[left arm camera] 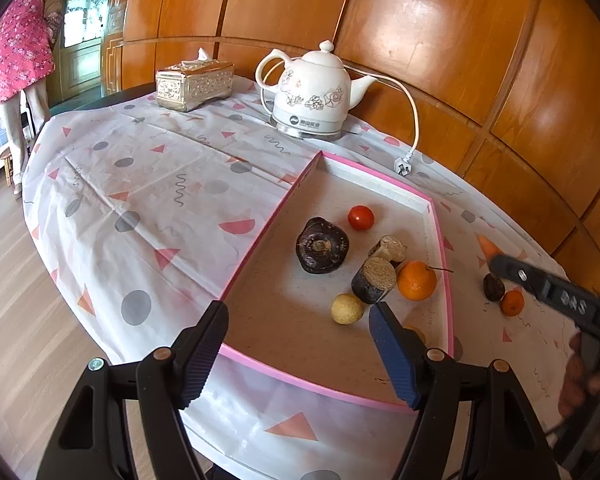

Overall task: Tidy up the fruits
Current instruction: 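Carry the carrot into the tray and open the right gripper, then reach the left gripper to the orange mandarin and grasp it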

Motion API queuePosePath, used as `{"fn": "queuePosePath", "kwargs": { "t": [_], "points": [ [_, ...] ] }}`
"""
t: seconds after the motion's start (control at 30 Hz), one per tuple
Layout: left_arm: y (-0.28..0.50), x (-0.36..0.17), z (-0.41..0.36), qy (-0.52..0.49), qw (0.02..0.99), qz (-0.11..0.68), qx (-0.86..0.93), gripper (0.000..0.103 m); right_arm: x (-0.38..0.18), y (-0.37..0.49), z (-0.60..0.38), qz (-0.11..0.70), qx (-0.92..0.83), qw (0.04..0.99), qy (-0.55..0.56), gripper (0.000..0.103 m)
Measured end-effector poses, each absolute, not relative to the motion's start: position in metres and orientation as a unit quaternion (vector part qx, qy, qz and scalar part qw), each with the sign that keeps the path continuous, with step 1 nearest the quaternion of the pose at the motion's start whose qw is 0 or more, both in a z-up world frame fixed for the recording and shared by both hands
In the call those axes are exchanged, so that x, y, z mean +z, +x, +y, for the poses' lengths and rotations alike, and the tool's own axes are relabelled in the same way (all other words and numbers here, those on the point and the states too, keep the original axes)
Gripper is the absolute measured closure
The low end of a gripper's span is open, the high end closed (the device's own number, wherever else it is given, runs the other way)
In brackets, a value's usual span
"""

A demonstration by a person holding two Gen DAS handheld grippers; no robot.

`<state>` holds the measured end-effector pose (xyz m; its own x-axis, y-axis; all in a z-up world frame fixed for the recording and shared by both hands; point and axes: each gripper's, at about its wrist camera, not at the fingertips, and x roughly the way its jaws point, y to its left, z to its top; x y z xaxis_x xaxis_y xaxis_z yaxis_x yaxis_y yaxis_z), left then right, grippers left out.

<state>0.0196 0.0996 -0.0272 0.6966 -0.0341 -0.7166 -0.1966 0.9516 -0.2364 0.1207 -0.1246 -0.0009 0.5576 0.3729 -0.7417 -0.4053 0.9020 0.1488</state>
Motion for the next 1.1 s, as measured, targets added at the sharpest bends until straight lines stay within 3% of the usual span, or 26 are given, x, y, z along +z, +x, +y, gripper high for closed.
{"fn": "queuePosePath", "kwargs": {
  "t": [0.27,0.33,0.43,1.1],
  "points": [
    [0.023,-0.033,0.104,-0.149,0.906,0.394,0.047,0.030,-0.012,0.163,-0.080,0.432,0.229,0.872,-0.028,0.079],
    [0.023,-0.034,0.105,-0.149,0.905,0.394,0.049,0.030,-0.018,0.171,-0.076,0.441,0.223,0.869,-0.028,0.072],
    [0.024,-0.036,0.108,-0.154,0.904,0.395,0.052,0.030,-0.023,0.171,-0.079,0.446,0.217,0.868,-0.022,0.070],
    [0.019,-0.025,0.087,-0.130,0.913,0.386,0.025,0.030,-0.035,0.067,-0.204,0.424,0.030,0.905,-0.009,0.064]
  ]
}}
